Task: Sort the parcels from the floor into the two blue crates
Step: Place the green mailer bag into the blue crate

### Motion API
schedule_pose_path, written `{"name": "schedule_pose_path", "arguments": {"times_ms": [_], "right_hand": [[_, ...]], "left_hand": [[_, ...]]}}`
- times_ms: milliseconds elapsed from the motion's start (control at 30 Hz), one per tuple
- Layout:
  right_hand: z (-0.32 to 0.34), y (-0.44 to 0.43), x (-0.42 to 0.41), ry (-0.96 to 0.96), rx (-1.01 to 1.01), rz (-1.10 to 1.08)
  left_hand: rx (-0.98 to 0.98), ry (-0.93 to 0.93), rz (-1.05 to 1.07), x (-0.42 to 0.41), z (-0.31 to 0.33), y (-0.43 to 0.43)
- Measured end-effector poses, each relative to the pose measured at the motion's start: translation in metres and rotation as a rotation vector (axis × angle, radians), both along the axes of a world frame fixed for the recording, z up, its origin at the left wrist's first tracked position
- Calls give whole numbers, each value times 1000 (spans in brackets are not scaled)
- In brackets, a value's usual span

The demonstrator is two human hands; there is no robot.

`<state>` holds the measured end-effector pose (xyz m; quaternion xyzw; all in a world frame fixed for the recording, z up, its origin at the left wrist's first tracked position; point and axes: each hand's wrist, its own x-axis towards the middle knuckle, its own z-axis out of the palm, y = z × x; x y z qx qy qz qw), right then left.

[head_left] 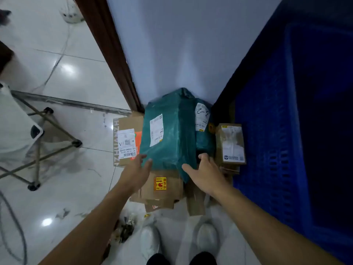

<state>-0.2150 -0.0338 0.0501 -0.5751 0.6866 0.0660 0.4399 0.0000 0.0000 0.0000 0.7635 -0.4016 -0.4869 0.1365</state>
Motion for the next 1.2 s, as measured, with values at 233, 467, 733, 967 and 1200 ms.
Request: {"name": "schedule_pose_path", "arguments": {"times_ms": [233, 467, 733, 967, 1200], "right_hand": [[-64, -2, 25, -19, 18, -172], [-89, -13, 37, -45, 16, -344], [-96, -23, 51, -82, 5, -525], [-76, -27, 54, -94, -49, -582], [-25, -30, 40, -133, -48, -654]], "left_hand": [[103, 23, 25, 23, -60, -19], [117, 83, 69, 21, -80, -32], [150, 183, 223, 28, -92, -42], [170, 174, 245, 45, -87, -43], [133, 239, 322, 35, -30, -33]]}}
